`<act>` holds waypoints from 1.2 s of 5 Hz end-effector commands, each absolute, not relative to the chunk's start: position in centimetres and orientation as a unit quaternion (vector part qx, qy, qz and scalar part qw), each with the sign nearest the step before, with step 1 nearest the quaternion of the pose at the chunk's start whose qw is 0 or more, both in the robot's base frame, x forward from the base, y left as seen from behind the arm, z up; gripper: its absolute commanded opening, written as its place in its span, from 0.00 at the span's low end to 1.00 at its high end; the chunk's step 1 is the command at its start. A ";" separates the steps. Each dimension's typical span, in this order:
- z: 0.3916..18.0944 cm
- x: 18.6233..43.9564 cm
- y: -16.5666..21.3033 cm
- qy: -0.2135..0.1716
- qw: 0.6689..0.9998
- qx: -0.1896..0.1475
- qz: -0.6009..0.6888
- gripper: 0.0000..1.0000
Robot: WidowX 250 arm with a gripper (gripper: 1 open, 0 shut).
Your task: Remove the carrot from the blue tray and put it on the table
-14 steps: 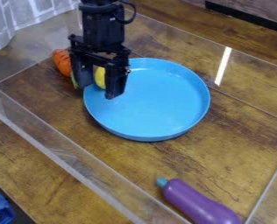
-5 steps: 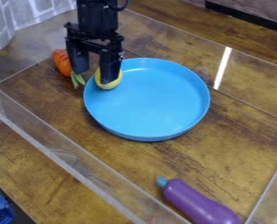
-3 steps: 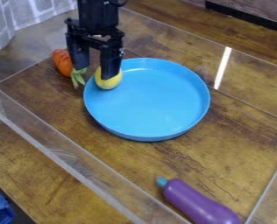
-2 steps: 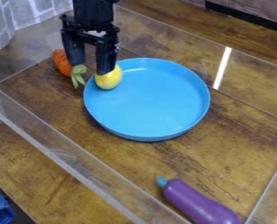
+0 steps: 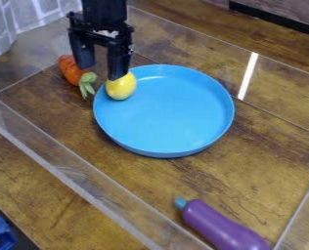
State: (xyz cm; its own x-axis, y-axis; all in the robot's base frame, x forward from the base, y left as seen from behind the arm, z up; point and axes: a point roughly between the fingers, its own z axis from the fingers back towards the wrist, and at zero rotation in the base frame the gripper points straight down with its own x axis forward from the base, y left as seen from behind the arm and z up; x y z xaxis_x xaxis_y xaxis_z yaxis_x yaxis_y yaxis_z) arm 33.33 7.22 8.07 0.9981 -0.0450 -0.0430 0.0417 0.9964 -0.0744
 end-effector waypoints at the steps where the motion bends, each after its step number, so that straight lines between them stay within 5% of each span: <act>1: 10.4 34.1 8.7 -0.018 1.000 -0.021 -0.008 1.00; 6: 10.8 34.0 8.6 -0.032 0.999 -0.018 -0.016 1.00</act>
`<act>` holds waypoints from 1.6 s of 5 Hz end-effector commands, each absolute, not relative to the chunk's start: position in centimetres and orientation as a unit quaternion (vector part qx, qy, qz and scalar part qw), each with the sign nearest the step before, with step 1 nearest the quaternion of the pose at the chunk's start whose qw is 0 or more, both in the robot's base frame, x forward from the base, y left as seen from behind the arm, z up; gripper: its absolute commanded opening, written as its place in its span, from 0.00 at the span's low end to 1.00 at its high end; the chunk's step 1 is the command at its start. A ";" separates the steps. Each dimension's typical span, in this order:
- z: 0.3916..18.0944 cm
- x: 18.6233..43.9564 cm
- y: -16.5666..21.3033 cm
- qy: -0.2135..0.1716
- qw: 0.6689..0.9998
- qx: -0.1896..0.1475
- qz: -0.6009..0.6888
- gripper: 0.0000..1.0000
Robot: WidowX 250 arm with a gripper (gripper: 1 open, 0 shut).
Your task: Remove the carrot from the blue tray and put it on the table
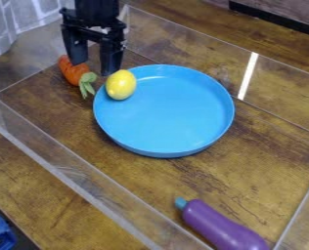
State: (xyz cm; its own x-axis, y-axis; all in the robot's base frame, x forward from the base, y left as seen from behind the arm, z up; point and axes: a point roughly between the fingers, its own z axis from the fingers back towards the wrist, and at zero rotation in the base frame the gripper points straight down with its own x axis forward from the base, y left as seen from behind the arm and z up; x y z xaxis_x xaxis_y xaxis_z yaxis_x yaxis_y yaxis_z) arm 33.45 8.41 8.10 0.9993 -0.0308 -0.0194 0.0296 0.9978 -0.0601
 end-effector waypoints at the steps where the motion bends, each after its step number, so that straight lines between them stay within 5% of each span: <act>1: 10.8 33.9 8.3 -0.036 0.999 -0.019 -0.019 1.00; 5: 10.9 34.0 7.8 -0.049 0.998 -0.020 -0.029 1.00; 8: 8.9 34.9 7.2 -0.058 0.996 -0.024 -0.058 1.00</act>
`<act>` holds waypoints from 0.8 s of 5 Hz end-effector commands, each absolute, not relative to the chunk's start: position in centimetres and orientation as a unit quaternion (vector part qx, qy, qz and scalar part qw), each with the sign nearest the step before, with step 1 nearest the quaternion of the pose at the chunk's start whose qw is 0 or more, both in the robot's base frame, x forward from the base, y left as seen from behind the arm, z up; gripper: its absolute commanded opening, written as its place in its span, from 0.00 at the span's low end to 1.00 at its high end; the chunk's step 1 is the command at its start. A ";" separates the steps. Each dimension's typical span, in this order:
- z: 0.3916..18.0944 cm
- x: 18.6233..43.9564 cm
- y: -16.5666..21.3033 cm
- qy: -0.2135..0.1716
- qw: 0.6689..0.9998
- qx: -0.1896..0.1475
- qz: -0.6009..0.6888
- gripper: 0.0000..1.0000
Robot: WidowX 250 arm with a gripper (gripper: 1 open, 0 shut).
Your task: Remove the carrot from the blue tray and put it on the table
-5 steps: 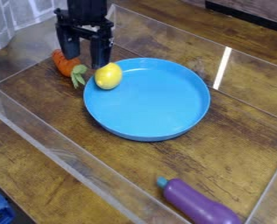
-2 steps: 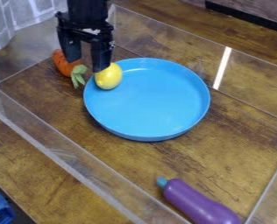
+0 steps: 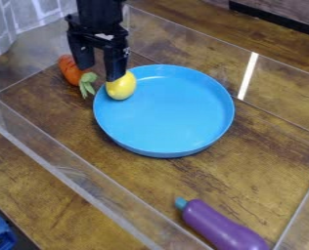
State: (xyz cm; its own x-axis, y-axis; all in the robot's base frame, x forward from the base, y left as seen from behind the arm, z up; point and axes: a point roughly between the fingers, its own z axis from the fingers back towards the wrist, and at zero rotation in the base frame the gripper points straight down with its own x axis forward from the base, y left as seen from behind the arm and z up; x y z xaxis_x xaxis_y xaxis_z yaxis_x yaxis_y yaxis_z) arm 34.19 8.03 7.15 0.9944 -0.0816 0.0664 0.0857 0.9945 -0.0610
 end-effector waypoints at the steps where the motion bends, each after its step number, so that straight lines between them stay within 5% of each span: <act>1: 8.2 35.2 7.1 -0.060 0.996 -0.026 -0.065 1.00; 4: 6.4 36.2 7.2 -0.065 0.994 -0.026 -0.088 1.00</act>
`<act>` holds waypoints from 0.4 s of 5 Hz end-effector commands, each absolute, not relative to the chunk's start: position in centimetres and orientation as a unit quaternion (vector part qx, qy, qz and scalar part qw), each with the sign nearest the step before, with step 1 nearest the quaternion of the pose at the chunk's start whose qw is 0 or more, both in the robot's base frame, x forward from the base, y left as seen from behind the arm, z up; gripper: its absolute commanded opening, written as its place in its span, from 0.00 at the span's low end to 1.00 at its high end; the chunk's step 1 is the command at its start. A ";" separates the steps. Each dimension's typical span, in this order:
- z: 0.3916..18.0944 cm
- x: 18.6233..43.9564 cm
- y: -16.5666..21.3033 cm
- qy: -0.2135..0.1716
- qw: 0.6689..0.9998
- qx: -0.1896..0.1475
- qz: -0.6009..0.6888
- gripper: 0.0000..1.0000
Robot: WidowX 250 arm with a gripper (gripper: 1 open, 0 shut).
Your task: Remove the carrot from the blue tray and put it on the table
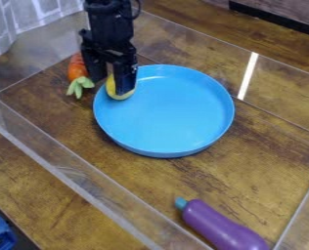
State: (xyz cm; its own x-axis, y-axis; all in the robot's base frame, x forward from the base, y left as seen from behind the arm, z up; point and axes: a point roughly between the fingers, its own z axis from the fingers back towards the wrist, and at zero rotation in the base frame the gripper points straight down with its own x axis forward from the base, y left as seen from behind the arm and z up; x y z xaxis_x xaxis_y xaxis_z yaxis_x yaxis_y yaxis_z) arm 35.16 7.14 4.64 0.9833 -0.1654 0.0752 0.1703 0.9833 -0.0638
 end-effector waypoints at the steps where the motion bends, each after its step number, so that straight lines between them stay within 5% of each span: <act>1: 6.0 36.4 7.4 -0.066 0.993 -0.026 -0.092 1.00; 2: 5.5 36.5 7.5 -0.065 0.993 -0.025 -0.096 1.00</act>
State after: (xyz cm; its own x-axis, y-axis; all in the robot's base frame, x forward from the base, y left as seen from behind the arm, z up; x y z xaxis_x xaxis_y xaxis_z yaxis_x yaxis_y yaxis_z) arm 35.37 7.24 3.68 0.9812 -0.1793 0.0721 0.1839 0.9808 -0.0645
